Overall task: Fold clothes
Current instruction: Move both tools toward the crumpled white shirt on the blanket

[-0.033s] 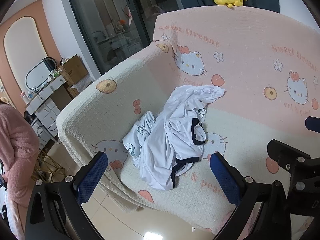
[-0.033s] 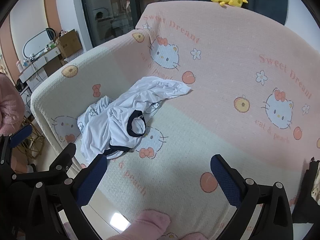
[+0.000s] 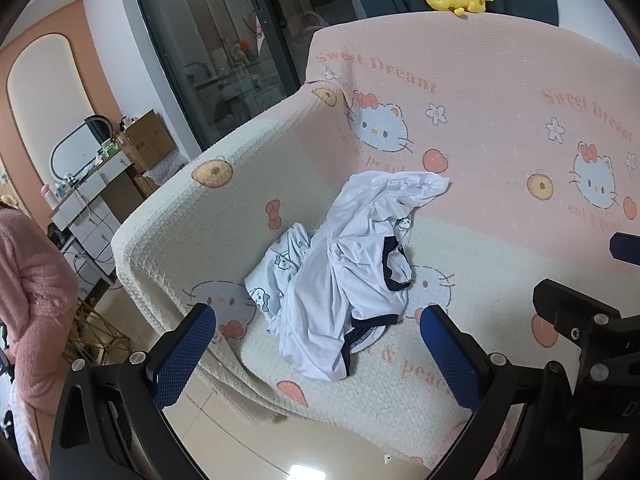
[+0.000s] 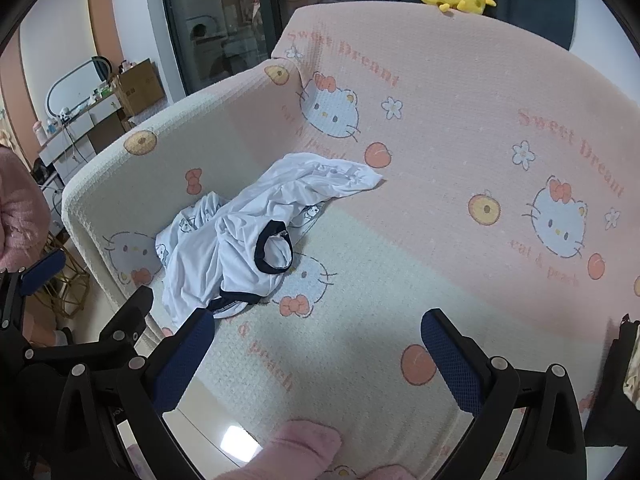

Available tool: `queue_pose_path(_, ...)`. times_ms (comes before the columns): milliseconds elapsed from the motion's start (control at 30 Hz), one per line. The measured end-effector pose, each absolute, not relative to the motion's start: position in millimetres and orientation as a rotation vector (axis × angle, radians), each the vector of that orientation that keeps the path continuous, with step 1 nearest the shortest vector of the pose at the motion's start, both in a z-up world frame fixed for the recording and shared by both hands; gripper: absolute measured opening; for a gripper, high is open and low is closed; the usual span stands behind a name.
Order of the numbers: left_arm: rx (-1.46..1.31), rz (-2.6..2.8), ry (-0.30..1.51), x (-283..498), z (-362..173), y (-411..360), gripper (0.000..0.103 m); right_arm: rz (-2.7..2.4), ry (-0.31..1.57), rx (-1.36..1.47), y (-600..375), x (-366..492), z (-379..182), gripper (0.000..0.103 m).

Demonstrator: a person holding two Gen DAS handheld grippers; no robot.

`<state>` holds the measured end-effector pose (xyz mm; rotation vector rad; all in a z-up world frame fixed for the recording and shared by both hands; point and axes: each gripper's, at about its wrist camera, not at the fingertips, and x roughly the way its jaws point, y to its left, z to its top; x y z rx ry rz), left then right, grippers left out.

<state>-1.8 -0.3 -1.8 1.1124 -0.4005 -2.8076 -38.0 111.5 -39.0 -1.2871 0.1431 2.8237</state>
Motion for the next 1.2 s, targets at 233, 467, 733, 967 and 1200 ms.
queue_pose_path(233, 1.126, -2.797, -0.427, -6.2, -9.2, 1.1, 0.103, 2.814, 0.100, -1.308, 107.0, -42.5, -40.3, 0.103)
queue_pose_path(467, 1.156, -2.807, -0.415, -13.7, -16.3, -10.5, 0.103, 2.800, 0.115, -1.339, 103.2, -53.7, -52.4, 0.103)
queue_pose_path(733, 1.144, -2.795, -0.380, -27.1, -27.5, -26.5, 0.103, 2.804, 0.184, -1.366, 100.2, -71.5, -64.0, 0.103)
queue_pose_path(967, 1.170, -2.788, -0.365, -48.3, -46.6, -37.2, 0.103, 2.836, 0.171, -1.367, 97.2, -91.4, -82.0, 0.103)
queue_pose_path(1200, 1.159, -2.756, -0.455, -61.7, -65.0, -38.7, 0.103, 2.842, 0.354, -1.448, 106.8, -109.6, -106.6, 0.103)
